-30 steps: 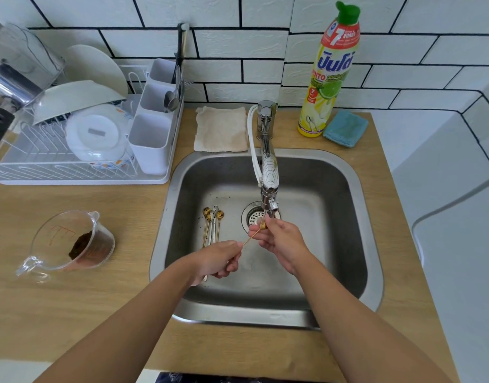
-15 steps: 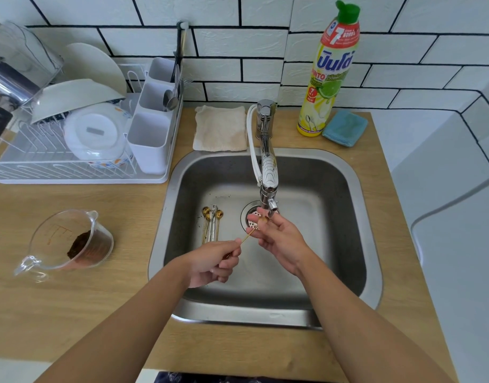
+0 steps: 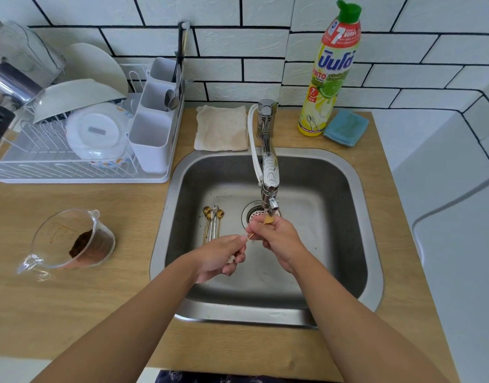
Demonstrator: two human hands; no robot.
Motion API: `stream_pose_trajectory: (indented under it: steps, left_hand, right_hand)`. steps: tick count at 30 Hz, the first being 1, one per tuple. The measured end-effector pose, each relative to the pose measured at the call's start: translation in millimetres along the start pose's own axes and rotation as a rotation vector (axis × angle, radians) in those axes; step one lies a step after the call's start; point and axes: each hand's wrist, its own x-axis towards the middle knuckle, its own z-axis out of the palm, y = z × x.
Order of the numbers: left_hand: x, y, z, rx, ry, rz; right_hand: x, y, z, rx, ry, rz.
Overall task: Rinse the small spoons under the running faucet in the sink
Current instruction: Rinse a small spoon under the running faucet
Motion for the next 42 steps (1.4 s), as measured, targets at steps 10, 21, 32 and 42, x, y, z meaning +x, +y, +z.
stream_pose_trajectory:
  steps: [10,21,32,42]
  left_hand:
    - [48.5,34.4,44.6,-0.201,0.295,0.196]
    - [50.5,23.1,47.4,-0.303,0.186,0.202]
    - [35.8,18.2,43.3,-0.587,-0.087,0.185]
    - [48.5,24.6,46.3,0.706,0.596,0.608]
  right_hand:
    - [0.0,-15.5,-36.5,0.355,0.384,-0.094]
    - [-3.8,-11.5,-40.0,0.369,0.378,-0.085]
    - [-9.7,-14.2,-46.2,0.343,0.21,-0.103]
    - [-6.3,-16.5,-28.7,0.329,0.408,-0.091]
